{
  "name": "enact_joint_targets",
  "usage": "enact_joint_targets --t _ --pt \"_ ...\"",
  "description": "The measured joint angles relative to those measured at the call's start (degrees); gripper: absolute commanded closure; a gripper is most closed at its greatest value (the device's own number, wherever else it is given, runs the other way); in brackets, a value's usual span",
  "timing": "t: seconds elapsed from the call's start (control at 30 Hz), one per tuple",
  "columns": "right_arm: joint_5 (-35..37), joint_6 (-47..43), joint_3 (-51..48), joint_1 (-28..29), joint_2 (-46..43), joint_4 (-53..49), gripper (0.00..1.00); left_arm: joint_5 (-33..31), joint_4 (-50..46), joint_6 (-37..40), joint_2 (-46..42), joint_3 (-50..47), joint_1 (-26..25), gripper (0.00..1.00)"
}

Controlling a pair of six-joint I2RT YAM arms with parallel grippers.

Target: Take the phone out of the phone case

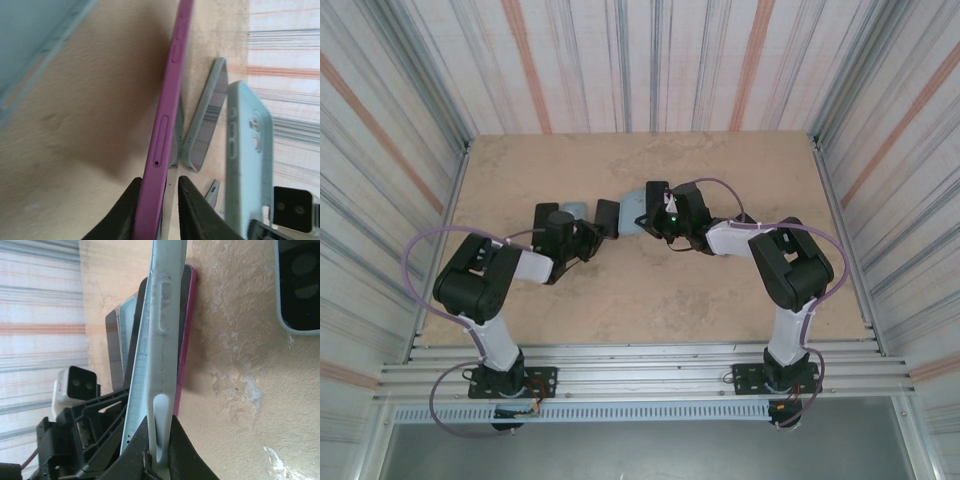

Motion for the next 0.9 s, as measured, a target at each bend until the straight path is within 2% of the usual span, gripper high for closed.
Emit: enact_joint_targets --t 0.13,0.37,0.9 --pt "0.0 0.0 0.0 0.0 0.0 0.0 0.97 0.0 -1.9 -1.0 0.0 -0.3 0.0 0.63" --pt "0.0 -1.2 0.0 -0.1 0.0 -1.3 0.97 0.0 -5.0 -1.3 -0.5 -0.3 -0.1 0.53" --pt "0.9 -7.4 0.0 0.0 0.0 -6.4 0.95 0.0 -9.3 -1.9 -3.5 -0.7 -0.3 0.44"
